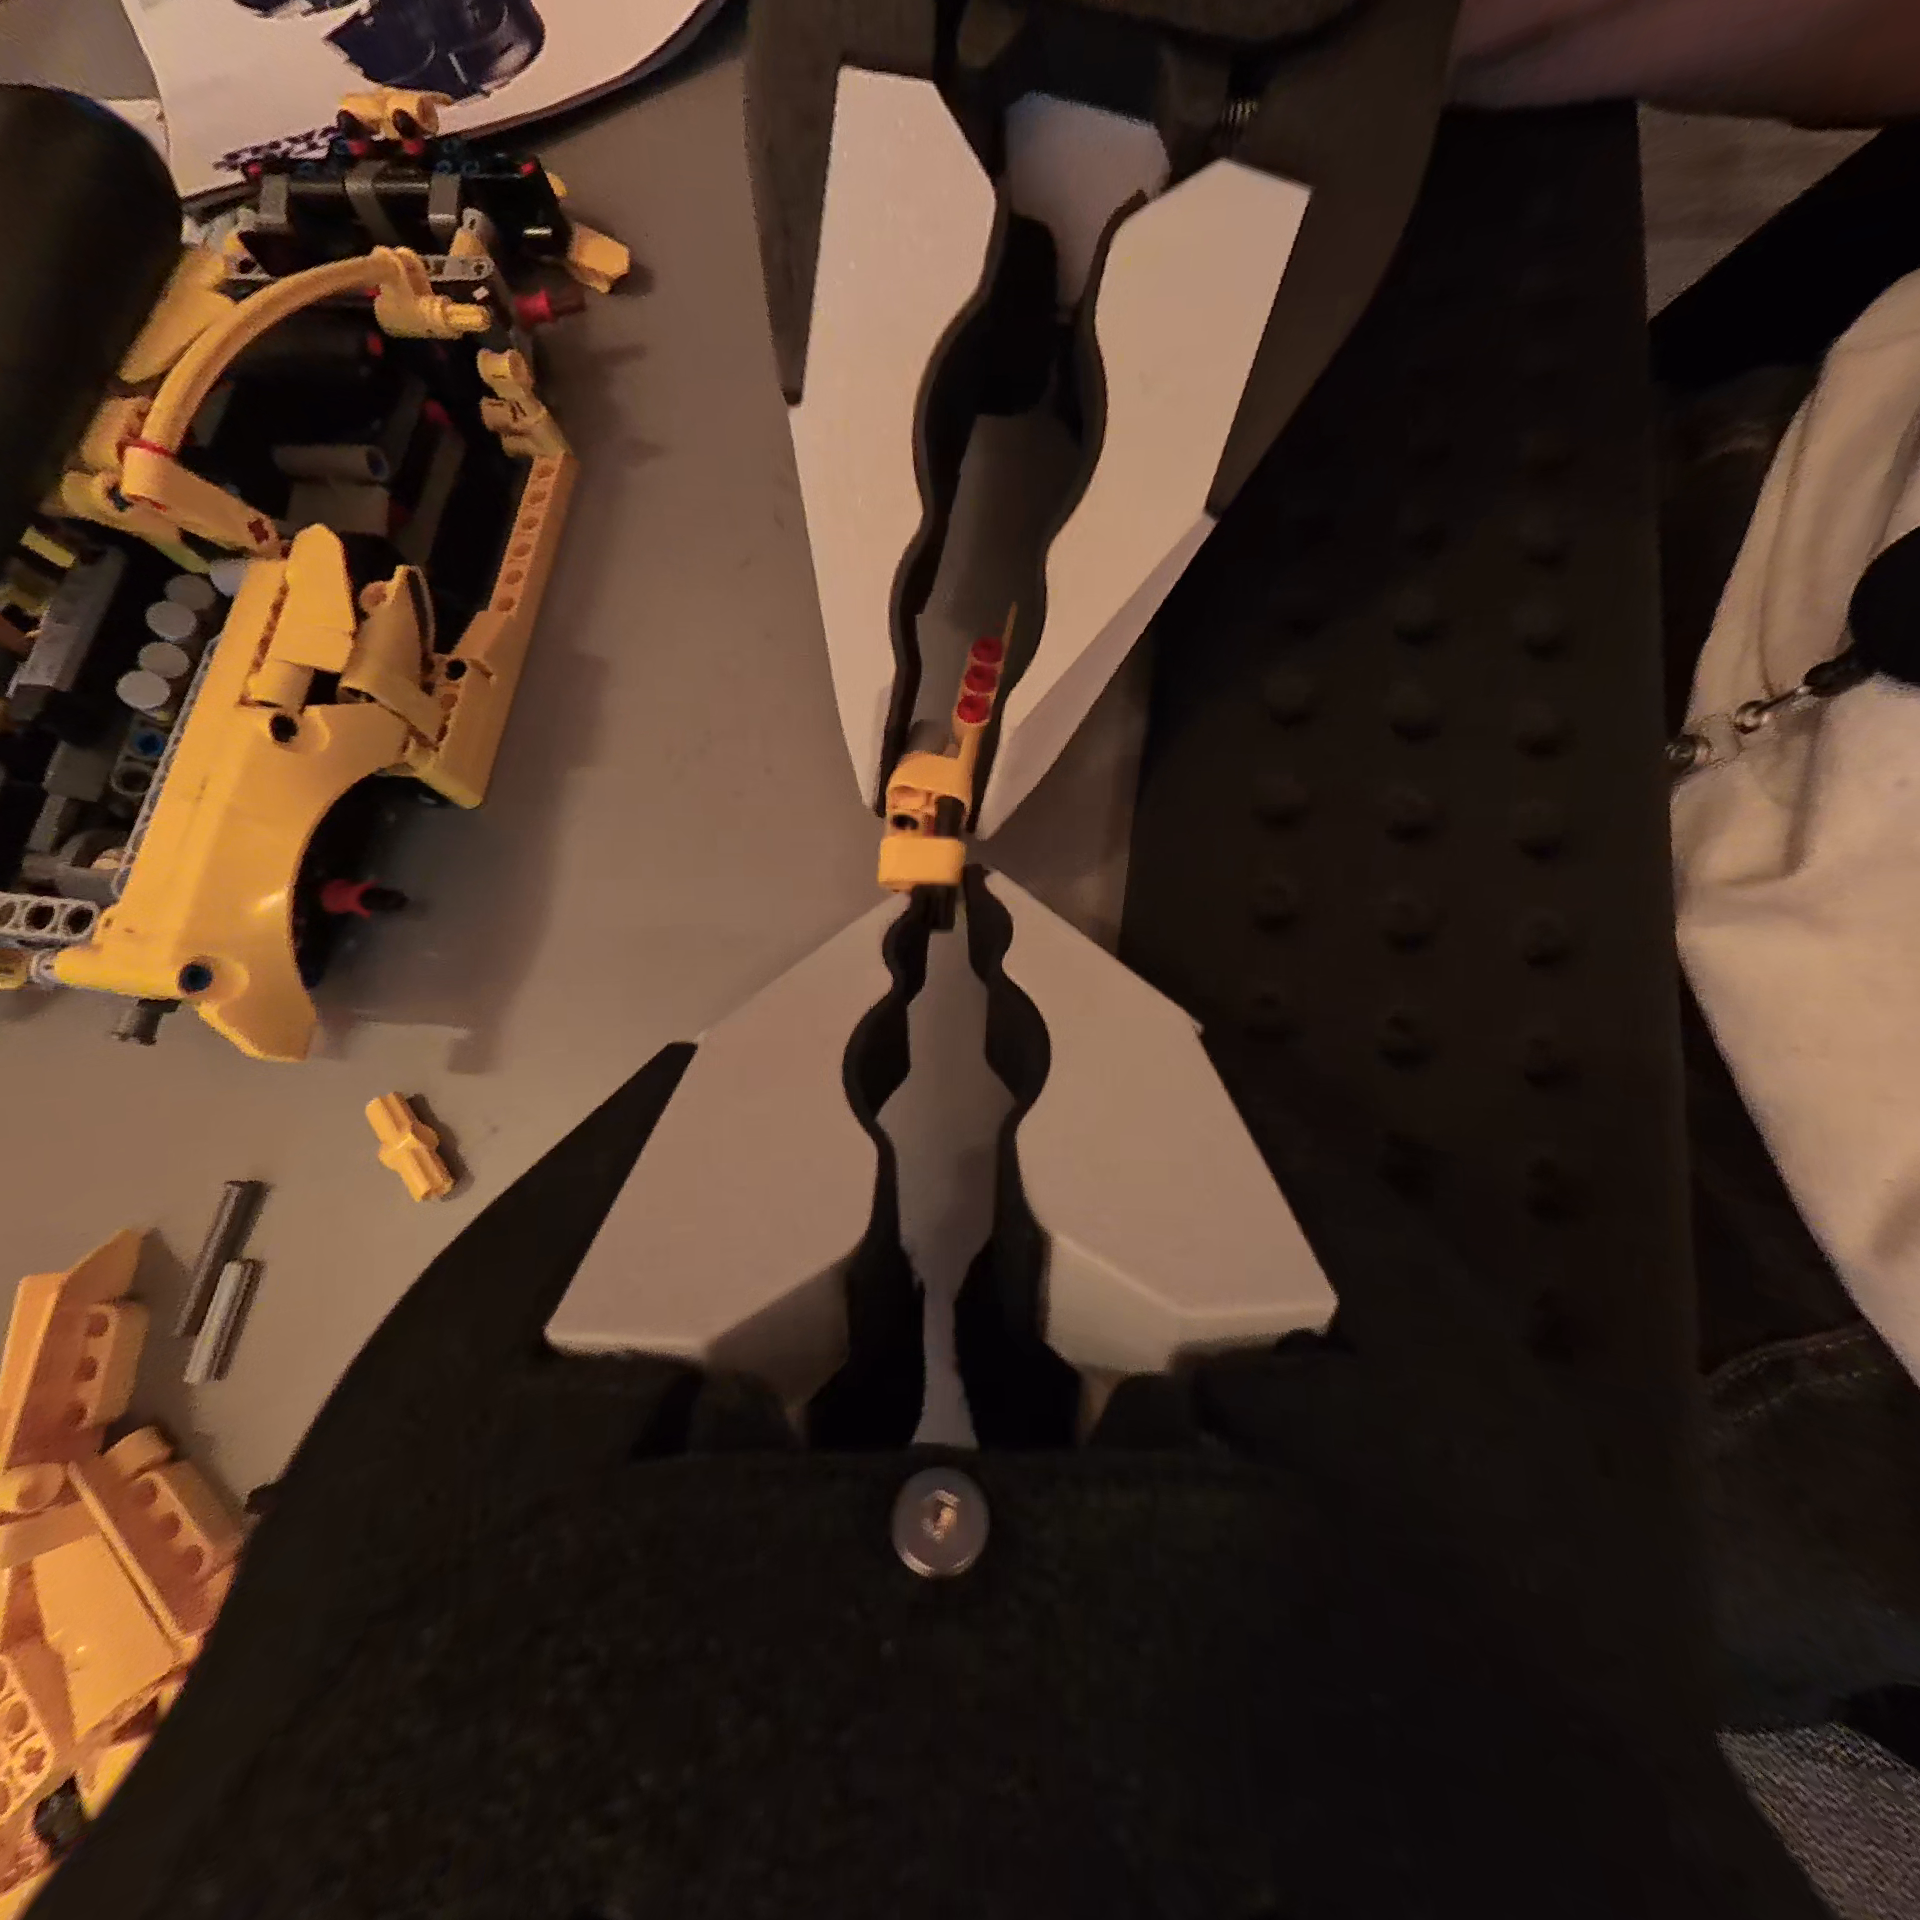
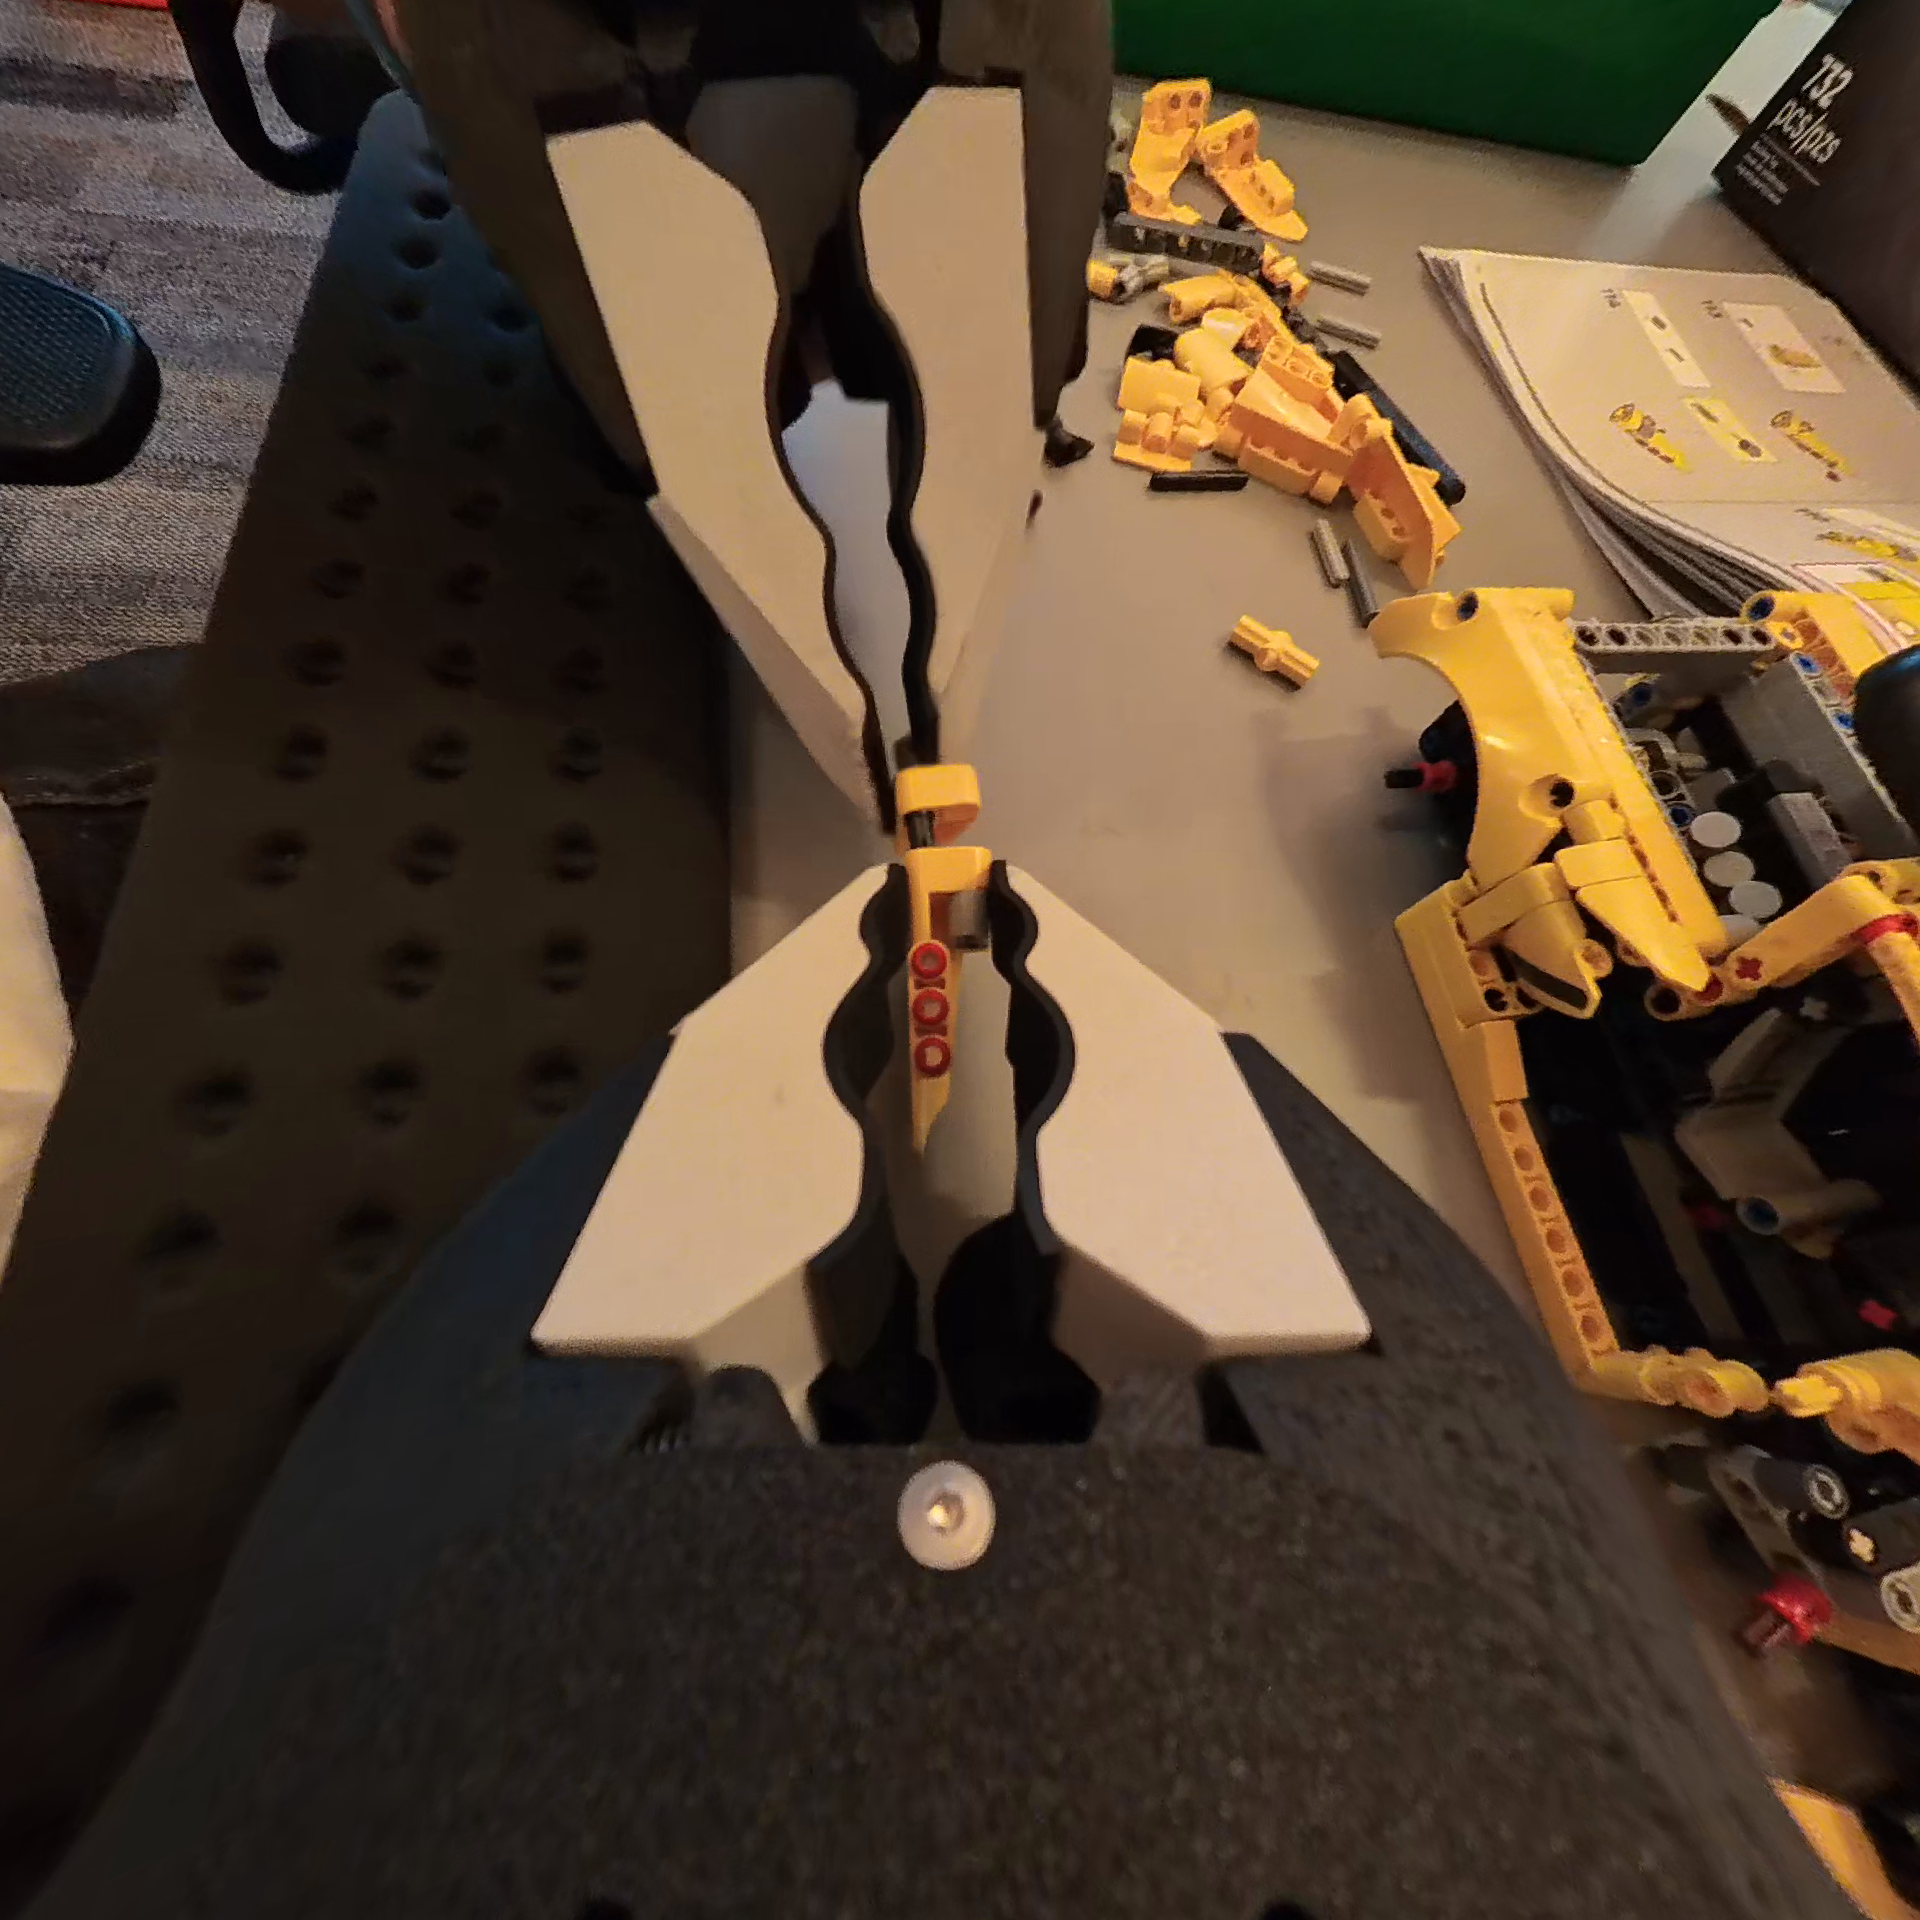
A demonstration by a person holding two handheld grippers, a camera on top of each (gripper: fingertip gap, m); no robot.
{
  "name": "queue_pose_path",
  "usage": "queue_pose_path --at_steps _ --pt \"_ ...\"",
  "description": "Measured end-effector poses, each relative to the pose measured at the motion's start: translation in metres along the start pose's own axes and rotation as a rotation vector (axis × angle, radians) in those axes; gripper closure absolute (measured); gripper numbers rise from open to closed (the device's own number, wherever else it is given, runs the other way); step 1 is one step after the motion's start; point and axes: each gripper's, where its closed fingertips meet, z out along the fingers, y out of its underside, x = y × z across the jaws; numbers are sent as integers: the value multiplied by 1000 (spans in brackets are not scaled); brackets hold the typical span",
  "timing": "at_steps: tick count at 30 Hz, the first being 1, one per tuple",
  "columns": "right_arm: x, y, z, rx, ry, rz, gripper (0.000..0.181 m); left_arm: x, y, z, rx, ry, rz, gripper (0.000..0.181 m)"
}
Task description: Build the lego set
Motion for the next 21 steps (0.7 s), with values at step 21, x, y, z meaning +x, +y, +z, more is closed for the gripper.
queue_pose_path --at_steps 21 --pt "14 13 1 -171 207 -193 168 -17 7 14 -395 -326 519 178"
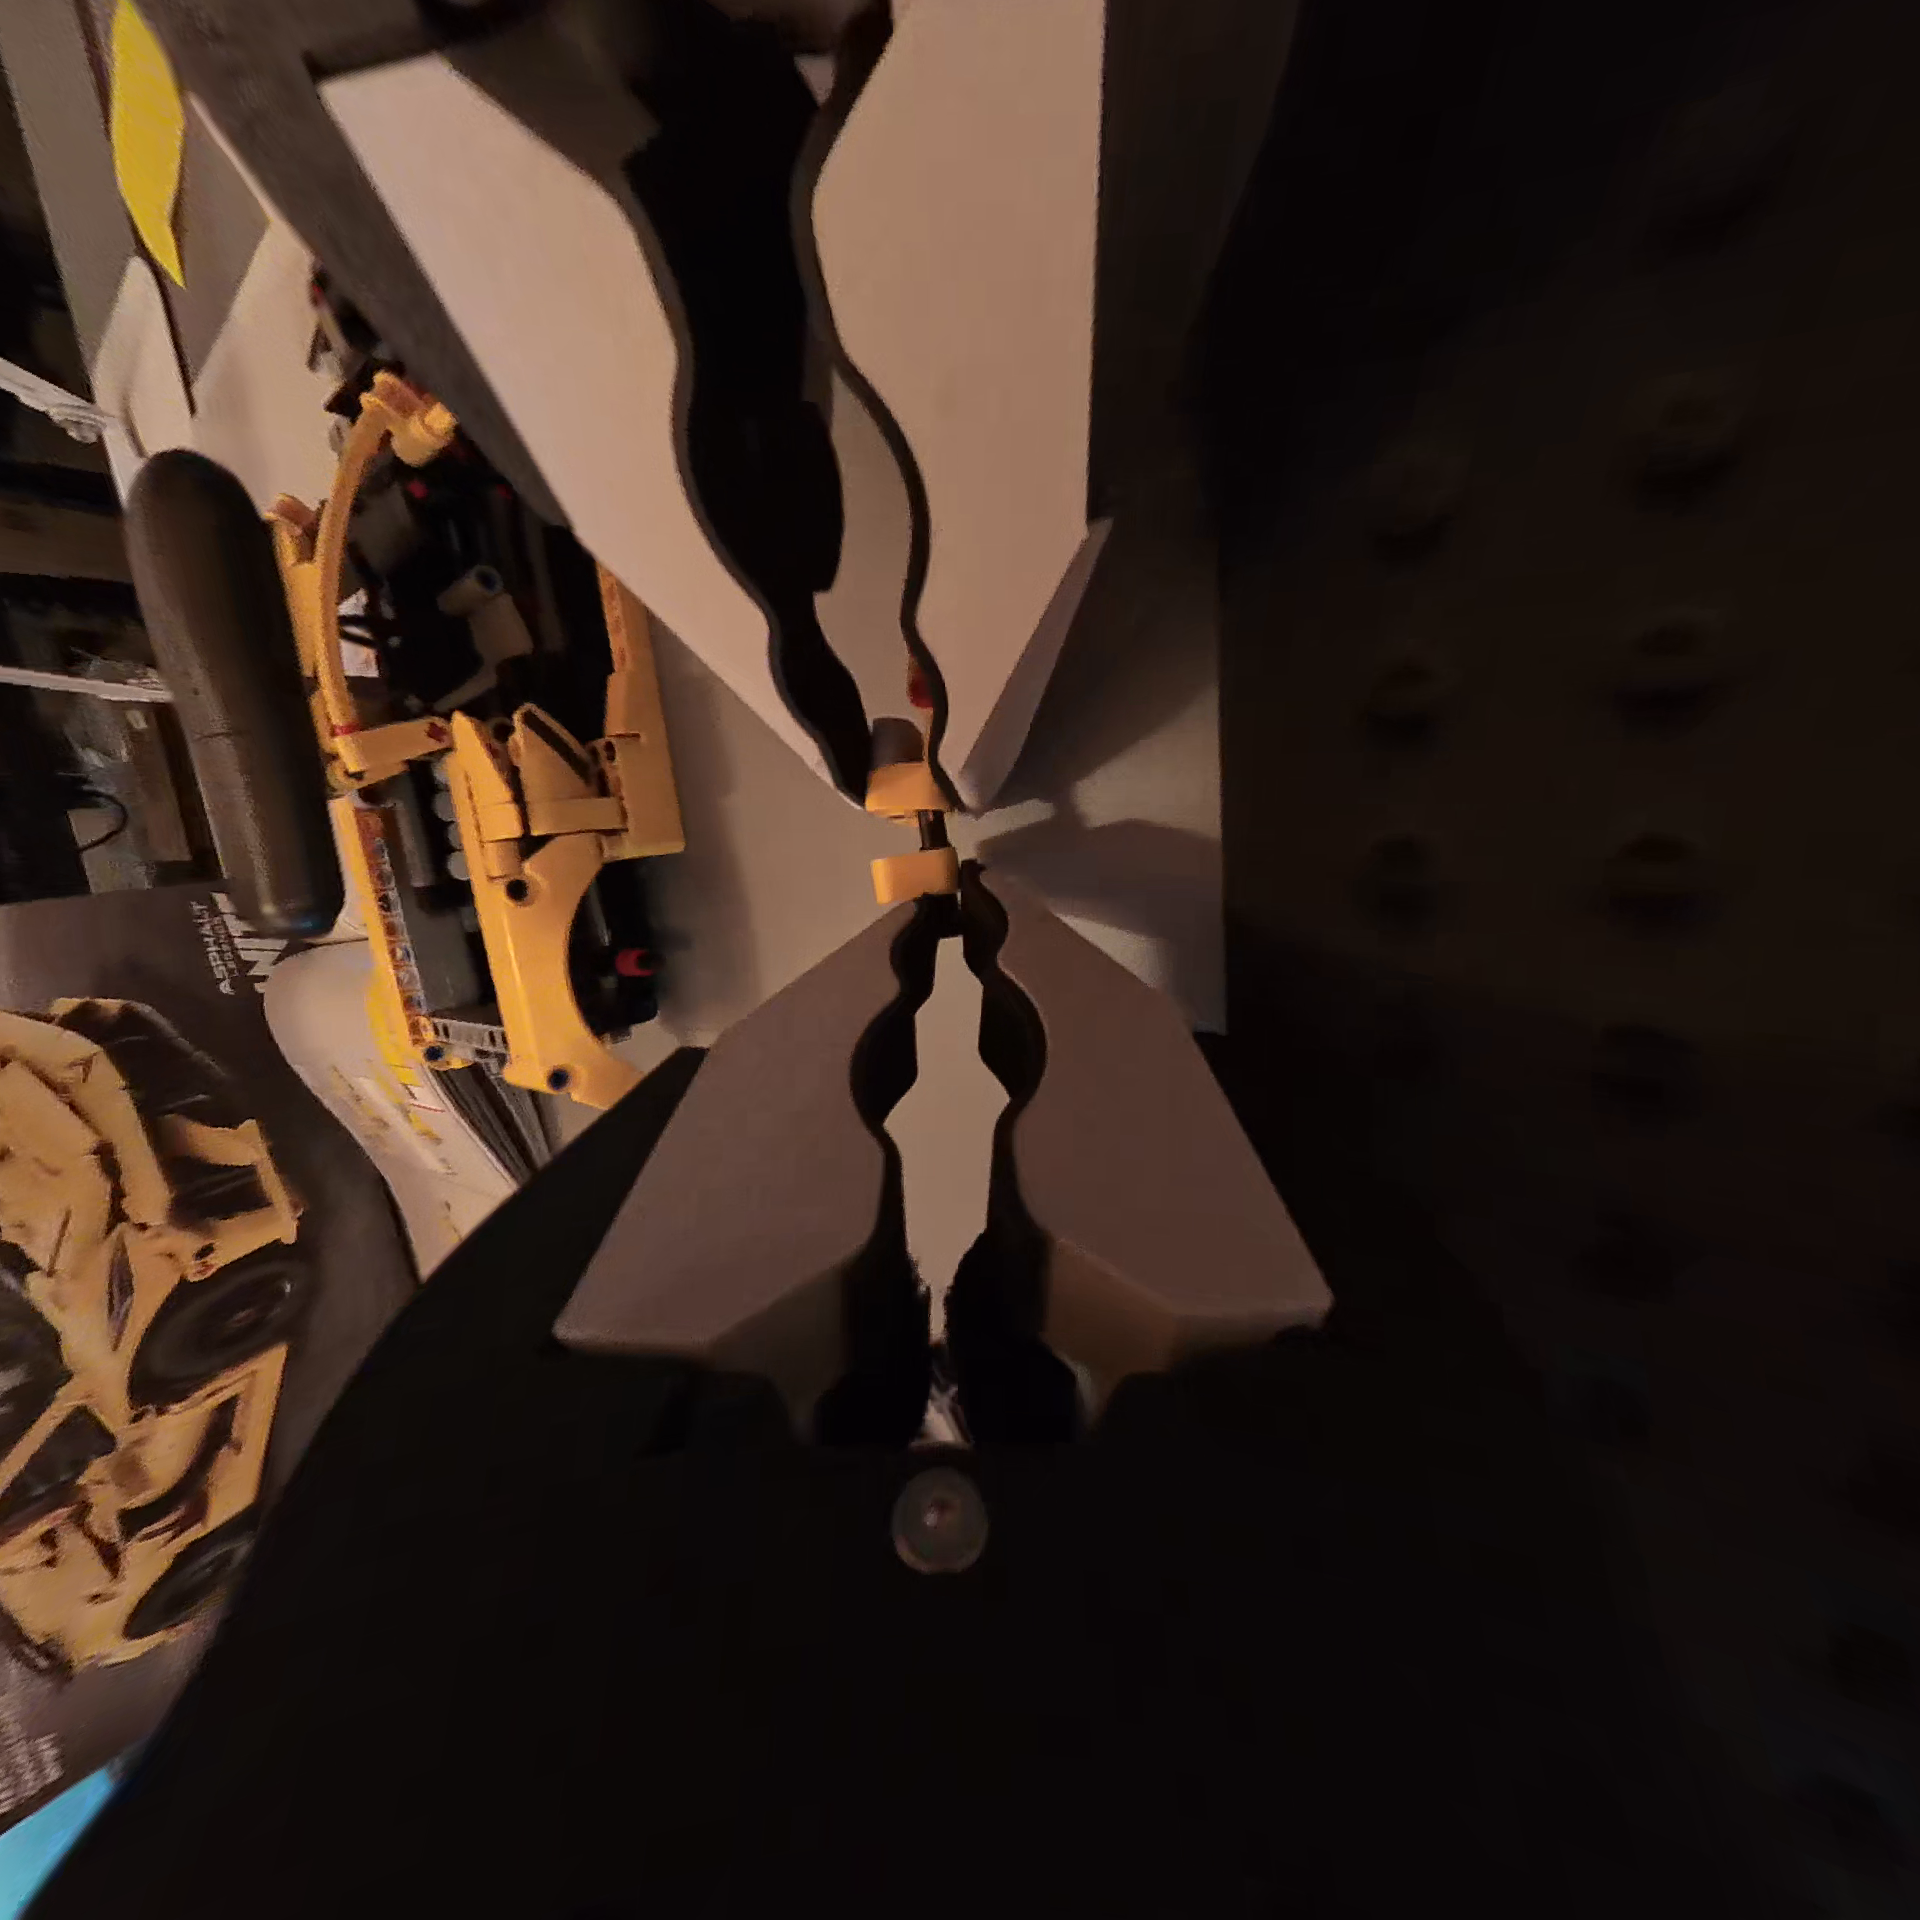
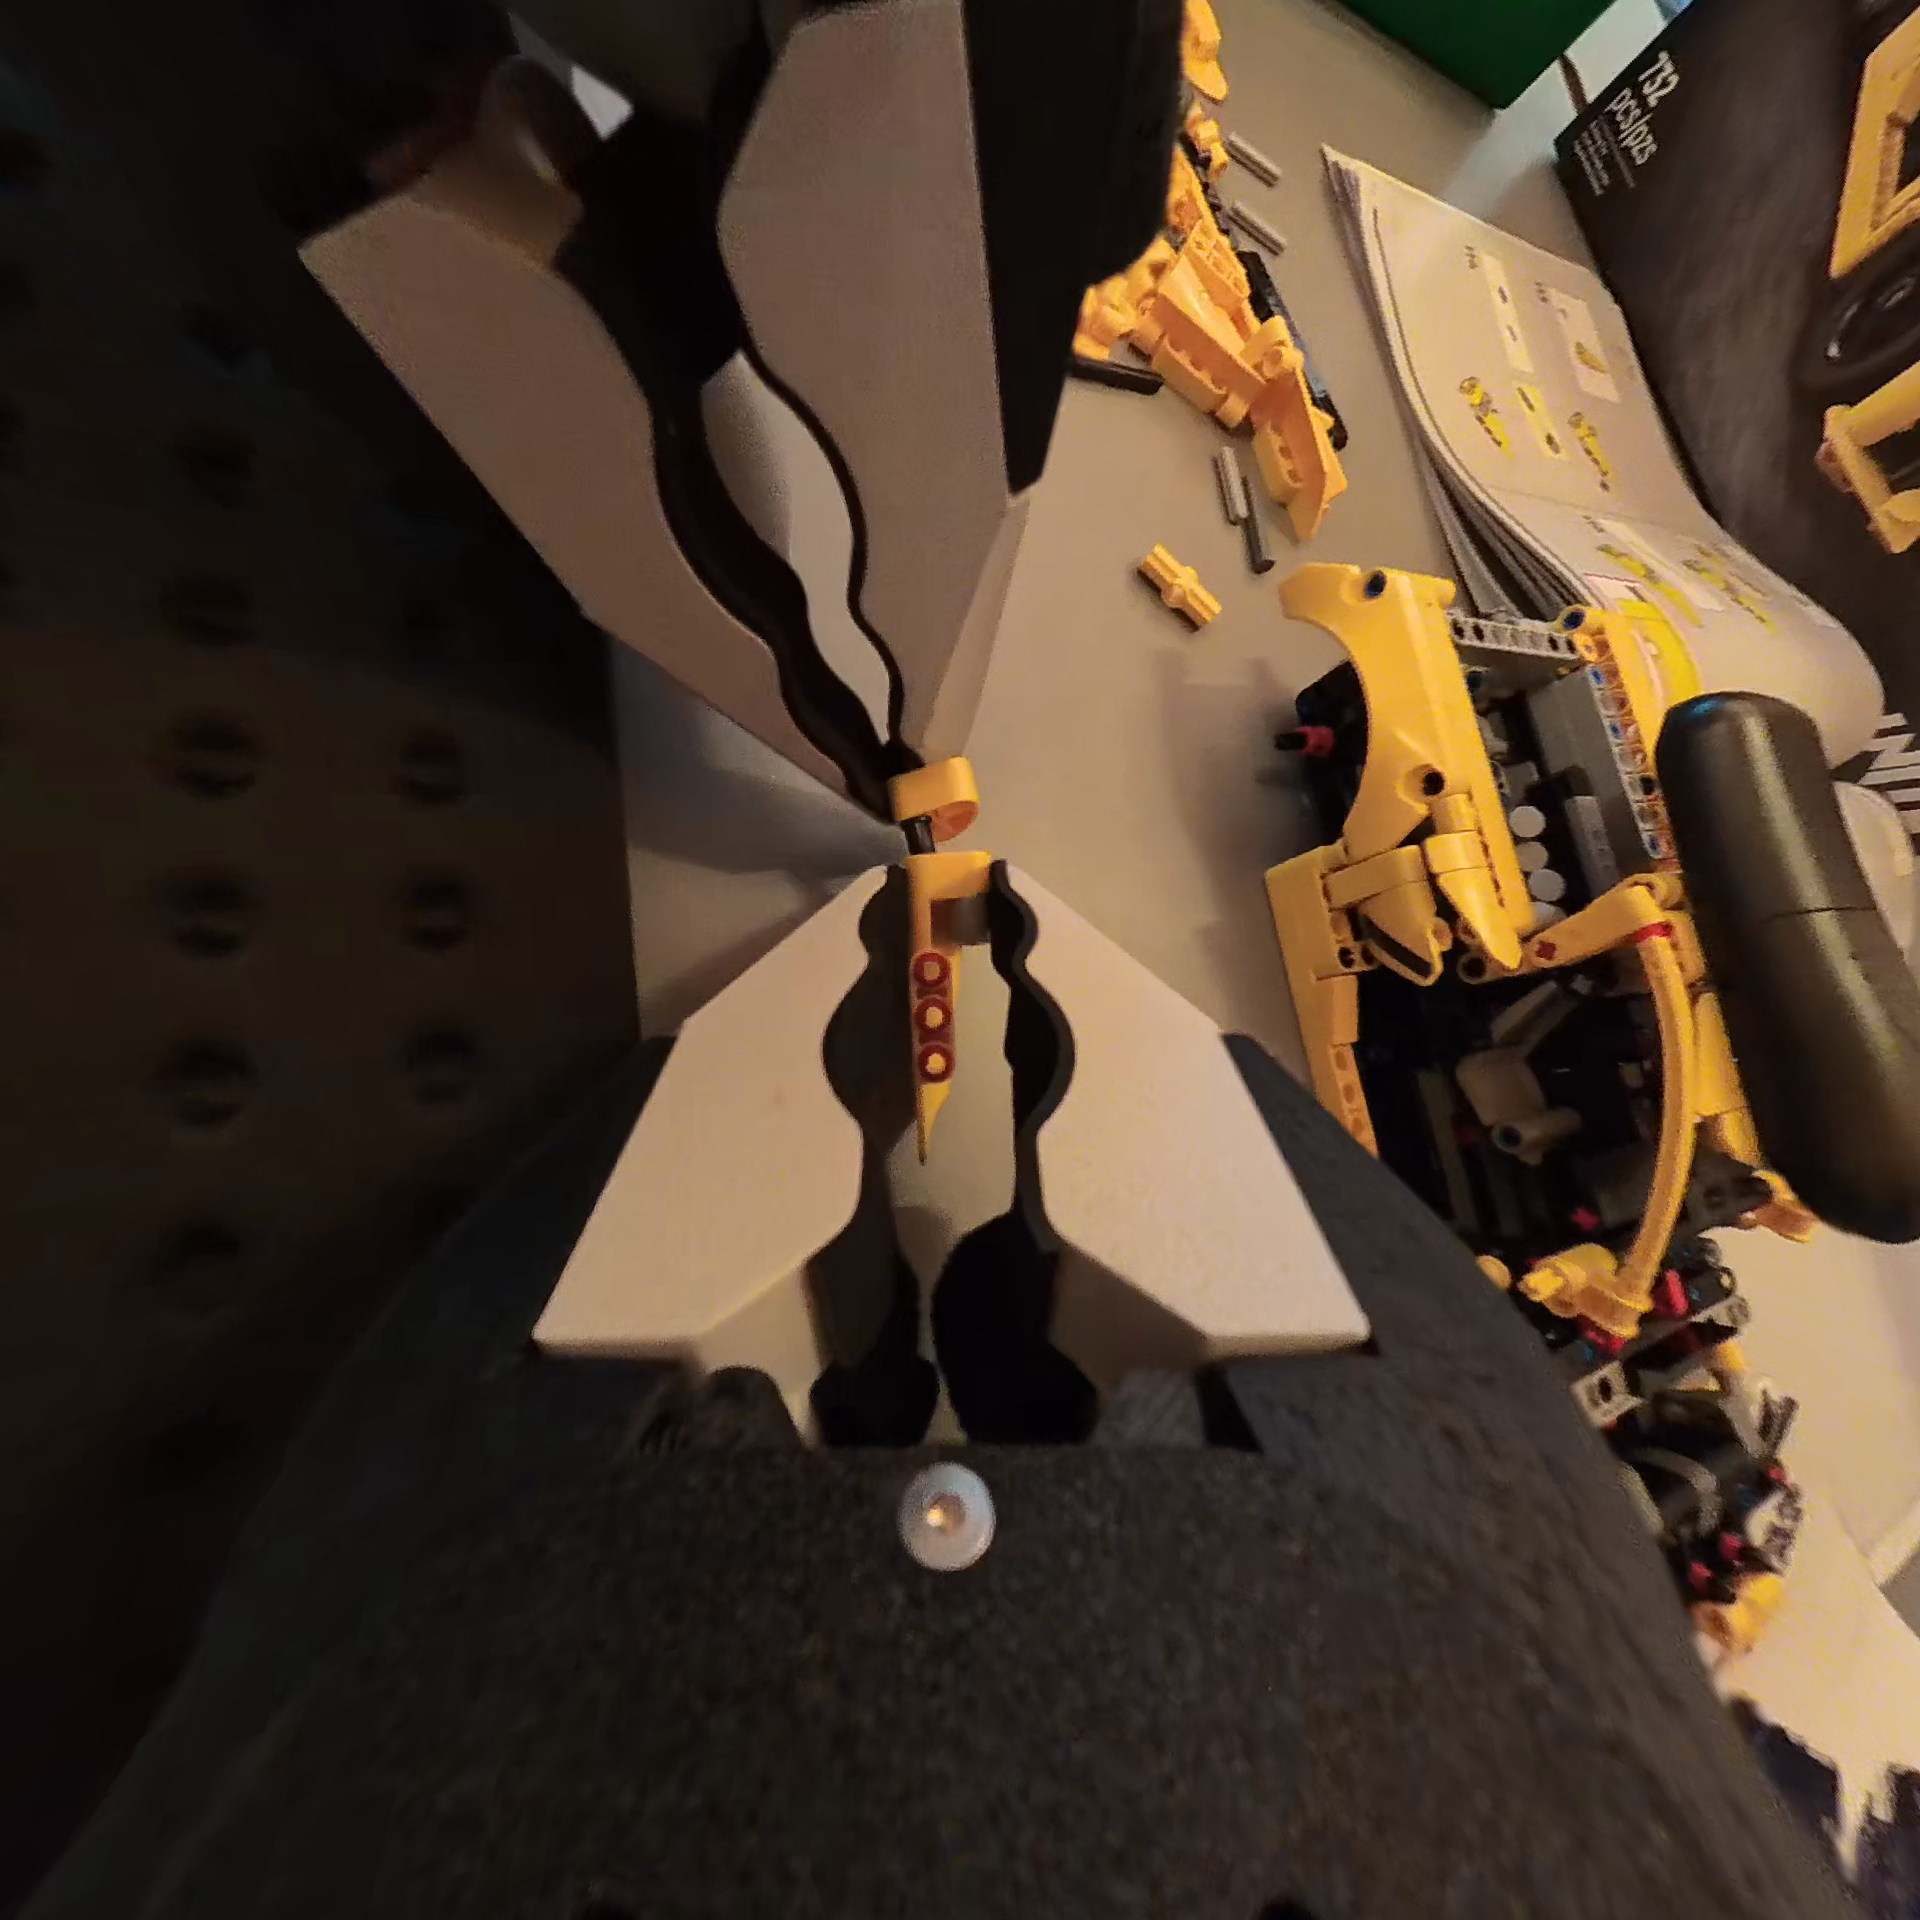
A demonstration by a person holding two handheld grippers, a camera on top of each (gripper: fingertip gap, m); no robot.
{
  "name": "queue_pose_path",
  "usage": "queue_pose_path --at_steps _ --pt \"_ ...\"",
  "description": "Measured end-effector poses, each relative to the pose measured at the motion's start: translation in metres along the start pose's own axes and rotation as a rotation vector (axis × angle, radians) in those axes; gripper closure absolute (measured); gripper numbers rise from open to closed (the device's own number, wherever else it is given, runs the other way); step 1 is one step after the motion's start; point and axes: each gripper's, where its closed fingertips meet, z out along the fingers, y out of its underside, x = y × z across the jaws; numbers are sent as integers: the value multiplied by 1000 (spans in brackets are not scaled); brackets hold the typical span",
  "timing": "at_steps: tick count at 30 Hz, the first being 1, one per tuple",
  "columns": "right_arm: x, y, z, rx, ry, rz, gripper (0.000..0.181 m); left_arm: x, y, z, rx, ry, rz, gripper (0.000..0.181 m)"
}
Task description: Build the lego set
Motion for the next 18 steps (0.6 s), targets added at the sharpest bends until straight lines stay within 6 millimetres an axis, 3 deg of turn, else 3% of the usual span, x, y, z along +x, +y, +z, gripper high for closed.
queue_pose_path --at_steps 7,12,18 --pt "3 1 -1 -12 52 -61 168 -4 -1 1 -48 -11 105 178" --pt "-1 3 0 -16 -10 0 168 -4 -2 1 -105 -64 234 177" --pt "3 3 0 -18 21 13 167 -7 -6 2 -91 -55 181 179"
